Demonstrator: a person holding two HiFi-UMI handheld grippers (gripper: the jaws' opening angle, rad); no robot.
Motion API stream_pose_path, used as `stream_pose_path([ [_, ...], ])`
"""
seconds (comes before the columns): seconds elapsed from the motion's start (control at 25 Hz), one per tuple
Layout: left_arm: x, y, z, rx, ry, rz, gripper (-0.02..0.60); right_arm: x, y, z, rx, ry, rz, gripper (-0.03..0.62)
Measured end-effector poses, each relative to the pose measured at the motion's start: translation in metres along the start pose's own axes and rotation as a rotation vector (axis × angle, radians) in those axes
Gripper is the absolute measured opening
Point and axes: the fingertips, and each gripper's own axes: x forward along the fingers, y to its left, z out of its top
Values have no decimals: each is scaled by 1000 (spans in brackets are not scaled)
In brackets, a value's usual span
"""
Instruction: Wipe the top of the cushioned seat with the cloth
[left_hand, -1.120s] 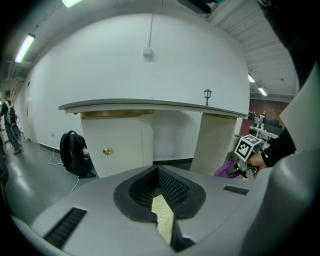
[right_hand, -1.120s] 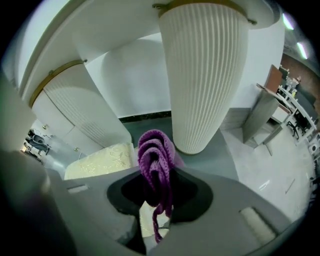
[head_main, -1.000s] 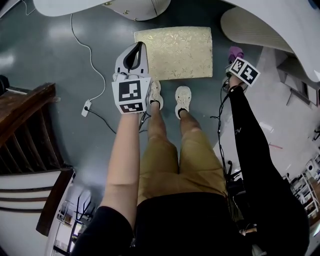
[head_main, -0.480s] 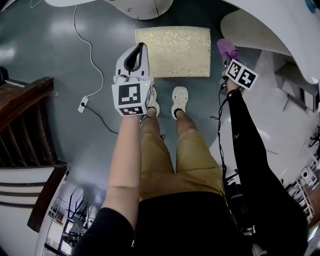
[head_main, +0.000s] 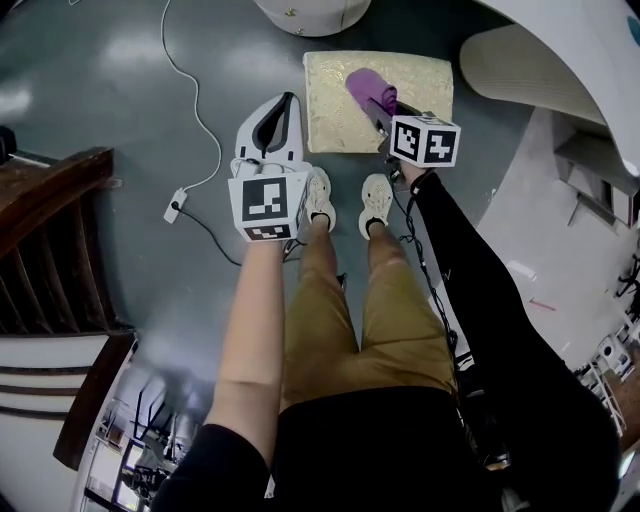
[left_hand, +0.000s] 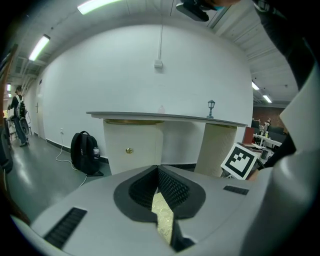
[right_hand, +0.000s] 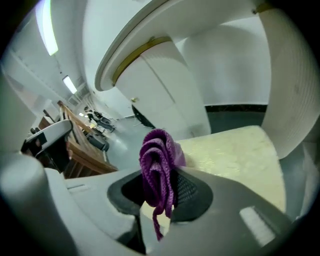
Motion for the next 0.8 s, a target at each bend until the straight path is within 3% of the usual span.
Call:
stream_pose_path([
  [0.08,-5,13,-6,3,6,2,8,28,44,-14,-25,50,101,89],
  [0.16,-9,21,-10,10,10,-1,8,53,70,-29,-57,113,142,89],
  [0.36,-19,38,-24,-4,20,4,8,90,49,-54,-12,232,-26,89],
  [0.56,-15,41,-34,-2,48,-3,8,82,29,-44,-2,207,-75,89],
  [0.8,5,16,-26,26,47,-51,8,37,-51,-34,35,162,-214,89],
])
